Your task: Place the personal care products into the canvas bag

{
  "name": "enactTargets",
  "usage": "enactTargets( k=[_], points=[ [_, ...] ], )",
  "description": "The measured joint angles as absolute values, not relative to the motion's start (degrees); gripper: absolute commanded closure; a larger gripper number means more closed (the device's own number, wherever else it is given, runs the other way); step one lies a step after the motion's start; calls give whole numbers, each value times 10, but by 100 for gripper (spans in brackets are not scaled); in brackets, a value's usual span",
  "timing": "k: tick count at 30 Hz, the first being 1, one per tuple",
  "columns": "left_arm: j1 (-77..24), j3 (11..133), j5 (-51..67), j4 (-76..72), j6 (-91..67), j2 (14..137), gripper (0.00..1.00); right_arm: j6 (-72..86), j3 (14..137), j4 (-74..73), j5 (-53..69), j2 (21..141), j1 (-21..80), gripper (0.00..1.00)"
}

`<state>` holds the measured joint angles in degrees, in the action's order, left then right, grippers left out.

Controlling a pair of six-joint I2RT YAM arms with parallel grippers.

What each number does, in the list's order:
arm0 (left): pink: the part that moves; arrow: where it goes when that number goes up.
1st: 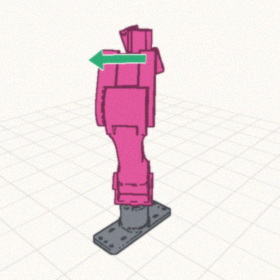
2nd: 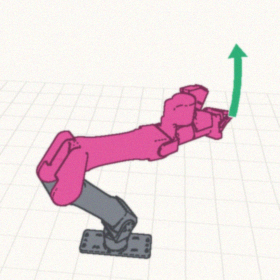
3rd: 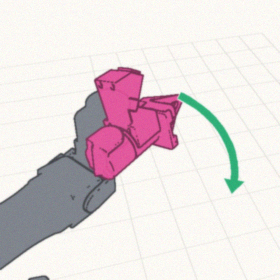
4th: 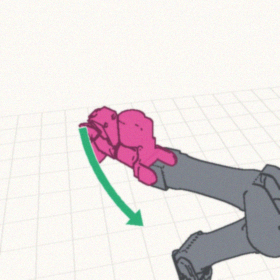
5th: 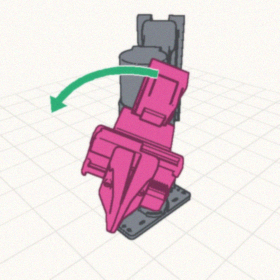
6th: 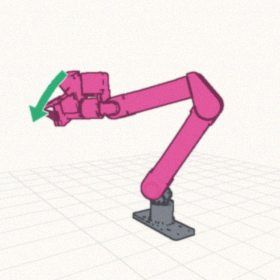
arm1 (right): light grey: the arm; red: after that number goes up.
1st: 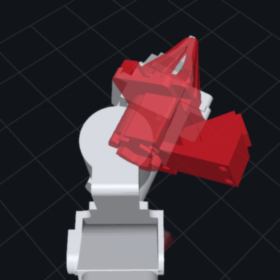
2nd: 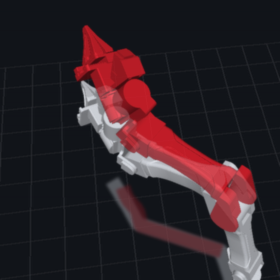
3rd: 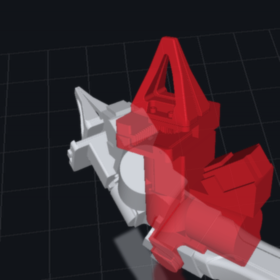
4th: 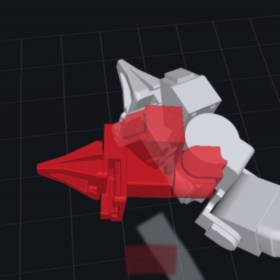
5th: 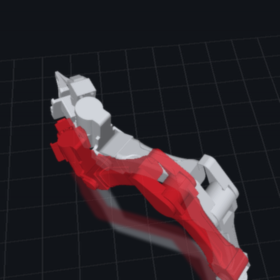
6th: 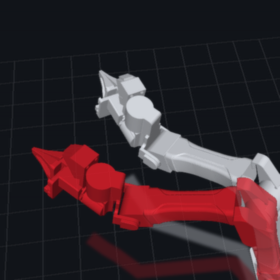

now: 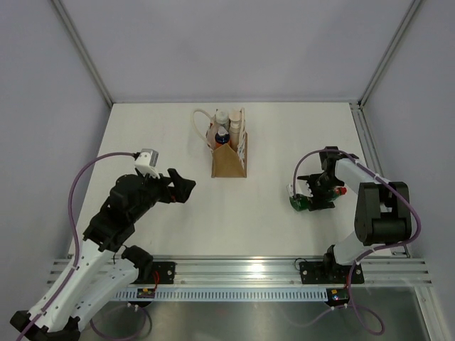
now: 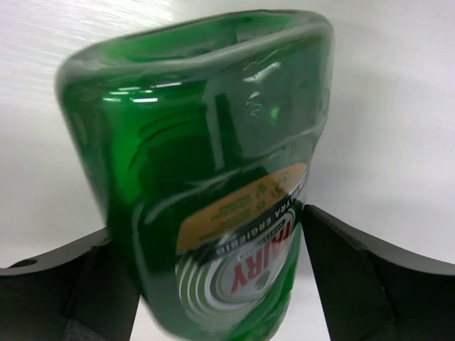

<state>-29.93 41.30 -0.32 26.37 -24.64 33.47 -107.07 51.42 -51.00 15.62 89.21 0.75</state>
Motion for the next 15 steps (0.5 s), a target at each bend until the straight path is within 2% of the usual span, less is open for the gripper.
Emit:
enactTargets(
  k=[4,6,7,11,15],
  points=[
    [-299,406,26,250,-273,332,1,-1046,531,-504,151,921,14,14],
    [-299,403,44,235,-285,337,1,-1032,542,-508,145,933,21,19],
    [-299,403,52,231,-290,341,1,-1025,547,-510,142,938,24,31],
    [-299,397,96,205,-312,366,1,-991,589,-536,147,946,29,65],
    [-299,388,141,175,-325,394,1,-912,632,-551,177,971,30,85]
  ],
)
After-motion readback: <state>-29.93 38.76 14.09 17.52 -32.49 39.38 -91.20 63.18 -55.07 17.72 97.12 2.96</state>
